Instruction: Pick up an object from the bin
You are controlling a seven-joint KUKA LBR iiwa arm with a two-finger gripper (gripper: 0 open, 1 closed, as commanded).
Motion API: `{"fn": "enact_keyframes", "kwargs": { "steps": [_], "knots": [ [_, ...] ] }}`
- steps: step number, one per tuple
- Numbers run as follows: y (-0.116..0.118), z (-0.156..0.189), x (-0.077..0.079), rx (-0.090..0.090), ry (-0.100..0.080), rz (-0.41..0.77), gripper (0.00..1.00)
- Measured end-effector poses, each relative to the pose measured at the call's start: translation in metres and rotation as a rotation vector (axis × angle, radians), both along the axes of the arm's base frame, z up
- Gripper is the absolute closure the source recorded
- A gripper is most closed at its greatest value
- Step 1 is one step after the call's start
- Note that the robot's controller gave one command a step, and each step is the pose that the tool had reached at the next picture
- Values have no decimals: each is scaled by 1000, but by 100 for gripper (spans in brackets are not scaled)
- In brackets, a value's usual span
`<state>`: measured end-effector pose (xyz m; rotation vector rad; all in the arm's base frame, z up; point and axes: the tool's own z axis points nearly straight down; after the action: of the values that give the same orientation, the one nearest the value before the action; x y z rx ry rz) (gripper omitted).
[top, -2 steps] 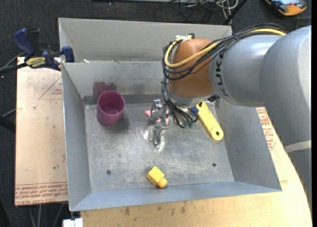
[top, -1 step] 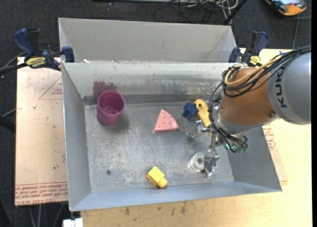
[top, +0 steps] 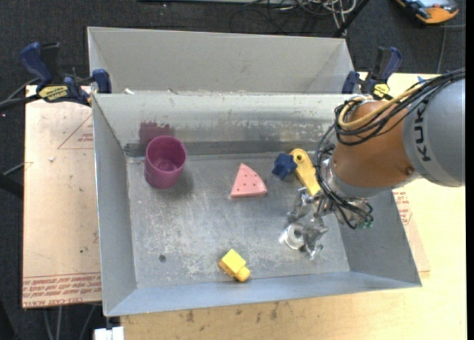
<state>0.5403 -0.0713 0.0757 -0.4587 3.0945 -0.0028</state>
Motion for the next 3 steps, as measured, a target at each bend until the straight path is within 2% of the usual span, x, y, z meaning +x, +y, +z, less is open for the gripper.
{"fn": "enact_keyframes", "kwargs": {
  "steps": [1, 2, 3],
  "knots": [
    [0, 0, 0, 0, 0, 0, 100],
    [-9, -1, 3, 6, 2, 74, 100],
    [-42, 163, 11, -2, 3, 92, 100]
  ]
}}
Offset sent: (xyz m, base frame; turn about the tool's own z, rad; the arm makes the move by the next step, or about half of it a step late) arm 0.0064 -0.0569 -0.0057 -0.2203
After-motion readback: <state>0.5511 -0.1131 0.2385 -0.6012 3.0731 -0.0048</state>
